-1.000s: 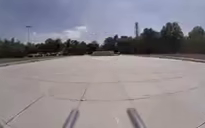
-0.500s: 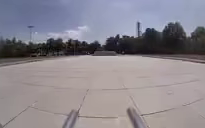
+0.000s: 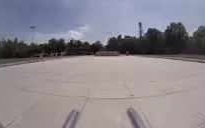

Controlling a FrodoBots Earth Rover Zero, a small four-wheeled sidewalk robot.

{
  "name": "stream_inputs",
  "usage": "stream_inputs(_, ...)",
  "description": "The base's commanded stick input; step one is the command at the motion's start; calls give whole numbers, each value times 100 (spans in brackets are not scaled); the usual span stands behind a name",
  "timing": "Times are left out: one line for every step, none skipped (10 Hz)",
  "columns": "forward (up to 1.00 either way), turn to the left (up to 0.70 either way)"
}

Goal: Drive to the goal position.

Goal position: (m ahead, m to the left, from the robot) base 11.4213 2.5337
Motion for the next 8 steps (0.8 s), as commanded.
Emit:
stream_inputs(70, -29)
stream_inputs(70, -24)
stream_inputs(70, -13)
stream_inputs(70, -2)
stream_inputs(70, 0)
stream_inputs(70, 0)
stream_inputs(70, 0)
stream_inputs(70, 0)
